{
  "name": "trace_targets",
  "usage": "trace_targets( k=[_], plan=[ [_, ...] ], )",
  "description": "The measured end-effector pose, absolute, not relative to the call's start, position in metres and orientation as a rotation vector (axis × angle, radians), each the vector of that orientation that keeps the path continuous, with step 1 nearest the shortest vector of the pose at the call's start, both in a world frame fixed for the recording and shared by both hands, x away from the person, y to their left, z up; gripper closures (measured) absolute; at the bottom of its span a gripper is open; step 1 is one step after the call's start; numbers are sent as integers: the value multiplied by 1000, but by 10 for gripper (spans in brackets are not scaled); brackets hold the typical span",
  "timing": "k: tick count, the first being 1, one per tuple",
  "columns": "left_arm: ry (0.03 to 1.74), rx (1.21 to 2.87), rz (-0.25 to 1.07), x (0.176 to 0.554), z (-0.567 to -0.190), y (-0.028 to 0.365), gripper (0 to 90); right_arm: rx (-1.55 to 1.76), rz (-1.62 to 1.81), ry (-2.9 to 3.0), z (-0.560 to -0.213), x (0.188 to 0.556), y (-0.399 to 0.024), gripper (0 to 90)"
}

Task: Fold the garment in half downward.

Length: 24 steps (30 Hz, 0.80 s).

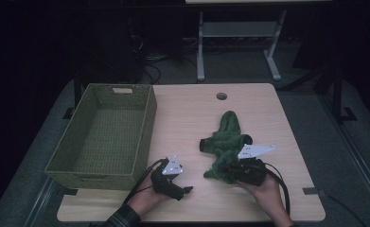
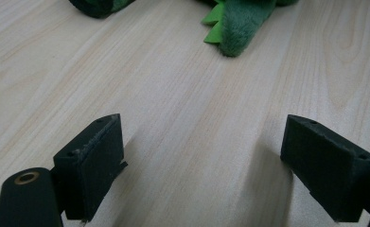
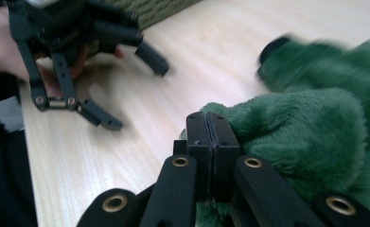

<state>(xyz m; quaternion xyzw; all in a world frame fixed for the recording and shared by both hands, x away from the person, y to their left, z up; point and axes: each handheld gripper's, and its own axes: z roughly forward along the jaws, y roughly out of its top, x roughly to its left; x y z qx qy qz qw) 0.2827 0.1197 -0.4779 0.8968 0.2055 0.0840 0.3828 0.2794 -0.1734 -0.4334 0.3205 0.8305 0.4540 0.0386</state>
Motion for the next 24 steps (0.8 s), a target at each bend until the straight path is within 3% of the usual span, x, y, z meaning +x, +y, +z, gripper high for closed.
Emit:
trace_targets(
  k=[7, 14, 17, 24],
  plan=[
    [522, 2289, 215, 283, -478, 120, 133, 1036, 1322, 2605, -455, 288, -170, 875],
    [522, 2289, 216, 283, -478, 120, 133, 970, 1378, 2500, -428, 277, -178, 669],
    [521, 2288, 218, 283, -478, 120, 133, 968, 1375, 2427, -415, 281, -184, 691],
    [519, 2290, 218, 283, -478, 120, 133, 1061, 1264, 2344, -426, 308, -195, 810]
  ],
)
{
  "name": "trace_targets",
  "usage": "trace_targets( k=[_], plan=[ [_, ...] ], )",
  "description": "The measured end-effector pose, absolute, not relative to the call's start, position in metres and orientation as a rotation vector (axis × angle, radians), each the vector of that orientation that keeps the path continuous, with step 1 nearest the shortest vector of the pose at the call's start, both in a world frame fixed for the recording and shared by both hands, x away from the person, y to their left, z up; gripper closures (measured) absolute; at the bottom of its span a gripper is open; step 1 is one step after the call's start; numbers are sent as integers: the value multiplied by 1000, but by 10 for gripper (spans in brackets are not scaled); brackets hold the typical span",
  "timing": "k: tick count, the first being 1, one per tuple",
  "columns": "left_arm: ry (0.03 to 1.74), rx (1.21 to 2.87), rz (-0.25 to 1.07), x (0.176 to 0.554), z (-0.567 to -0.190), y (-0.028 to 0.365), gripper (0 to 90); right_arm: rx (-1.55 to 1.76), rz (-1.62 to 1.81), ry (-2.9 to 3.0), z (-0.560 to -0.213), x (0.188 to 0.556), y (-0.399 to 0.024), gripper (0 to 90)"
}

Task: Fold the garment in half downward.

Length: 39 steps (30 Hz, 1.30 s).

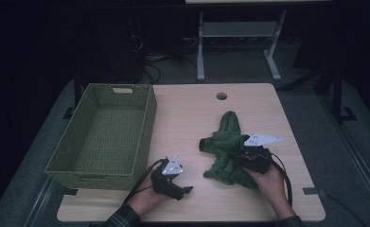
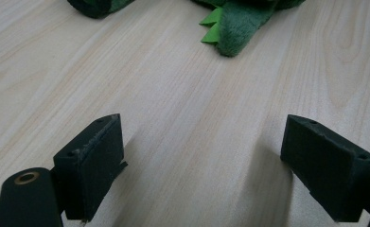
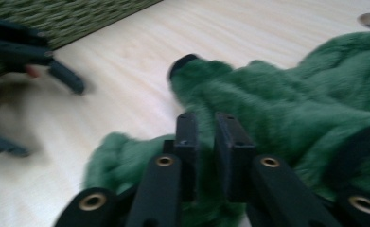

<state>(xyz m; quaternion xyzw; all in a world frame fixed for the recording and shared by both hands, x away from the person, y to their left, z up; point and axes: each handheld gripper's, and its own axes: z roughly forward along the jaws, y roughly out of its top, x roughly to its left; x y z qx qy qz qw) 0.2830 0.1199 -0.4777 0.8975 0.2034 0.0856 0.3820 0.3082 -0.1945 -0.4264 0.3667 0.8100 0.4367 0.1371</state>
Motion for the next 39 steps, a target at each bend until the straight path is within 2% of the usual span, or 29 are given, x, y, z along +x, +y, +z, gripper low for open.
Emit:
trace_targets(
  k=[6, 10, 16, 22, 39],
  plan=[
    [517, 2292, 219, 283, -478, 120, 133, 1091, 1210, 2405, -438, 320, -194, 873],
    [521, 2291, 215, 283, -478, 120, 133, 1090, 1189, 2446, -441, 314, -193, 897],
    [520, 2291, 216, 283, -478, 120, 133, 1105, 1112, 2514, -451, 303, -190, 898],
    [521, 2290, 215, 283, -478, 120, 133, 1123, 1067, 2562, -463, 310, -182, 900],
    [521, 2290, 215, 283, -478, 120, 133, 1185, 1043, 2603, -465, 316, -174, 900]
  ],
)
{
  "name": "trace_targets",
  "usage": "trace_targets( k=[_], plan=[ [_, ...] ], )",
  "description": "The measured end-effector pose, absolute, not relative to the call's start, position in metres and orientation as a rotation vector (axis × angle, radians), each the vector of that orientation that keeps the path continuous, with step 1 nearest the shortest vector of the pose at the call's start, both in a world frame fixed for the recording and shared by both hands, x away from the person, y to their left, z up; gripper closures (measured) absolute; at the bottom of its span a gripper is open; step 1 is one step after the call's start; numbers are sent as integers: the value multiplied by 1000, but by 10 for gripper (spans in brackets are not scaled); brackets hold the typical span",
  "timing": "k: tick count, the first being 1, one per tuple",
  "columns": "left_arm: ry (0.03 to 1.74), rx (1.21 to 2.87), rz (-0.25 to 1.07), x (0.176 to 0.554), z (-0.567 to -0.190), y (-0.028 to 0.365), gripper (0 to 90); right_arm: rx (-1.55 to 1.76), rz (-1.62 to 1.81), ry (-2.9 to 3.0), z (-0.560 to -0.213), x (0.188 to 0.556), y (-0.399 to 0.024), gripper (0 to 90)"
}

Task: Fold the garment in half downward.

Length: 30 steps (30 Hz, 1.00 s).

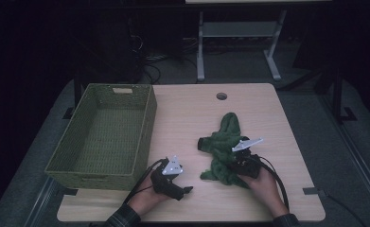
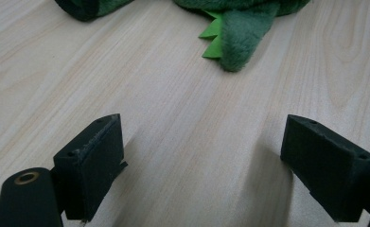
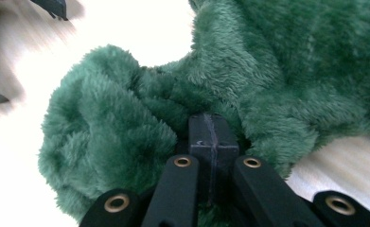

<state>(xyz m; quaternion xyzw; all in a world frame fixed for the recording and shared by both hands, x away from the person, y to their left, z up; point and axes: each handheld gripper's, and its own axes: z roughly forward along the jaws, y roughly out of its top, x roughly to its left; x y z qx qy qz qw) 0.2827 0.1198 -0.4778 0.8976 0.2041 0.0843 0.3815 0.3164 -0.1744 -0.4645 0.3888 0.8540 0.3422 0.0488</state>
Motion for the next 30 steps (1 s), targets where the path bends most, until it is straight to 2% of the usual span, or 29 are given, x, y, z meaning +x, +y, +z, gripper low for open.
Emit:
trace_targets(
  k=[2, 9, 16, 30],
  plan=[
    [521, 2291, 215, 283, -478, 120, 133, 1144, 1030, 2591, -463, 313, -173, 899],
    [520, 2291, 215, 283, -478, 120, 133, 1107, 1160, 2496, -443, 300, -191, 796],
    [523, 2288, 215, 283, -478, 120, 133, 1101, 1151, 2438, -434, 282, -216, 781],
    [521, 2291, 215, 283, -478, 120, 133, 1166, 1148, 2373, -439, 250, -261, 750]
  ],
)
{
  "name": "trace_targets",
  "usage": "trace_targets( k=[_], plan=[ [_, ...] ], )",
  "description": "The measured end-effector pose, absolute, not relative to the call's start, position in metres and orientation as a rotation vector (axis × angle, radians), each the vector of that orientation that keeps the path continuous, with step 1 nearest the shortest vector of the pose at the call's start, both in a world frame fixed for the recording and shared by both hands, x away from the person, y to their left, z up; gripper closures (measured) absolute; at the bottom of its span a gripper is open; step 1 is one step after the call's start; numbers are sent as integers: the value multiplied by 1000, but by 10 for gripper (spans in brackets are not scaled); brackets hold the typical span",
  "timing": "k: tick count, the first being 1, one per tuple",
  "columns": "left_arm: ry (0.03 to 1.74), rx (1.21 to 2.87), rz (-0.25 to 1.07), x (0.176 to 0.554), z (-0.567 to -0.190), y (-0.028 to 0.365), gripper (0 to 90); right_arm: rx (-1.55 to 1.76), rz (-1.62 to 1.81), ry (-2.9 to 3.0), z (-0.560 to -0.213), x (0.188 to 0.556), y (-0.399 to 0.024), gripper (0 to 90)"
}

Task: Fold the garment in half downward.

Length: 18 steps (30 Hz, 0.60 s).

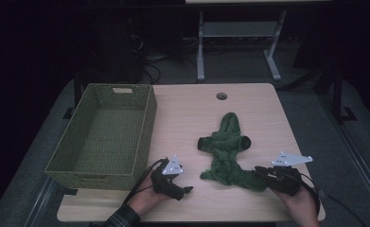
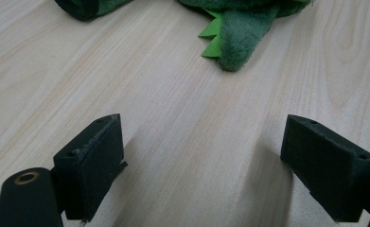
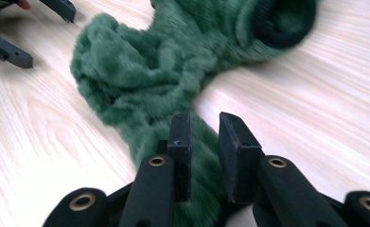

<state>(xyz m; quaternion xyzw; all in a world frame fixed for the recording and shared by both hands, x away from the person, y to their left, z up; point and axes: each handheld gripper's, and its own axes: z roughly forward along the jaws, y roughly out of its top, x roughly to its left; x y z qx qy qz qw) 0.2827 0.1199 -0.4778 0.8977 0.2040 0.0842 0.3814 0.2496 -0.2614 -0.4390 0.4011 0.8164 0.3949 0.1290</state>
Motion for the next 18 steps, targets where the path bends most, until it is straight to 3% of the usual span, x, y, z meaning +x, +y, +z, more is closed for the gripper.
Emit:
trace_targets(
  k=[18],
  plan=[
    [521, 2290, 215, 283, -478, 120, 133, 1290, 1138, 2392, -458, 213, -297, 678]
  ],
)
